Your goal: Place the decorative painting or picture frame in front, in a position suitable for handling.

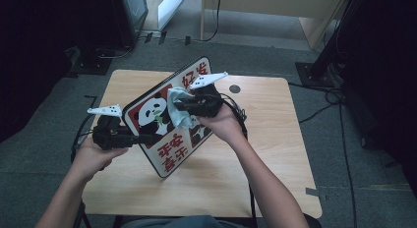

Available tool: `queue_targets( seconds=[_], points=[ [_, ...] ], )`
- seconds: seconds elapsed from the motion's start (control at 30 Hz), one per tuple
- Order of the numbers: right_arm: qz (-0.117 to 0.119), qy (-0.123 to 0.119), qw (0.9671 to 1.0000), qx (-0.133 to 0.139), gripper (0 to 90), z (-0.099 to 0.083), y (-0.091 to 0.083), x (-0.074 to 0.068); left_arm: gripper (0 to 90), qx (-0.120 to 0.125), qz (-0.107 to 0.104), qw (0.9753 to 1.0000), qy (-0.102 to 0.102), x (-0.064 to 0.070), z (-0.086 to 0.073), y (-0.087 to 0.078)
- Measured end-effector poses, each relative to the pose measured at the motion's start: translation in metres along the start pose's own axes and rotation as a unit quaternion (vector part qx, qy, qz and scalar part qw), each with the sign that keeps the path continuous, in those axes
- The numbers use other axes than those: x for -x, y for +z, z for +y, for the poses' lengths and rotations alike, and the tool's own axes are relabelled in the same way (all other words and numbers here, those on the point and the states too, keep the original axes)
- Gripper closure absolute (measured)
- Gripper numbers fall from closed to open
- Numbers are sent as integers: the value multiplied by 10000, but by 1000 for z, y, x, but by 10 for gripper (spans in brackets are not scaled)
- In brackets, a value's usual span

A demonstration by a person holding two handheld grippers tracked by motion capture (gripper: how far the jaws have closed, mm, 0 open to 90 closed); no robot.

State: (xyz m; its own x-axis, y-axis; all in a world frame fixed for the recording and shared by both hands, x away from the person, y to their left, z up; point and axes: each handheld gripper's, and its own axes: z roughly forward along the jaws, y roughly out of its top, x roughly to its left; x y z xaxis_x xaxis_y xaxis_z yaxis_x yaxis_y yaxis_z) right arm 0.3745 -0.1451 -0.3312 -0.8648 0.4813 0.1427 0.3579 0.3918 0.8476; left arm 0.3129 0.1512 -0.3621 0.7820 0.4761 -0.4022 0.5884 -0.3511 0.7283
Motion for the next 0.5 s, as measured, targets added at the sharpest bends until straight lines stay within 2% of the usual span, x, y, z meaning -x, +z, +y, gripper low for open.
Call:
queue_targets(
  seconds=[0.5],
  points=[
    [47,208,9998,-42,814,-25,6,3,700,-3,-4,10000,14,0,0,0]
  ],
)
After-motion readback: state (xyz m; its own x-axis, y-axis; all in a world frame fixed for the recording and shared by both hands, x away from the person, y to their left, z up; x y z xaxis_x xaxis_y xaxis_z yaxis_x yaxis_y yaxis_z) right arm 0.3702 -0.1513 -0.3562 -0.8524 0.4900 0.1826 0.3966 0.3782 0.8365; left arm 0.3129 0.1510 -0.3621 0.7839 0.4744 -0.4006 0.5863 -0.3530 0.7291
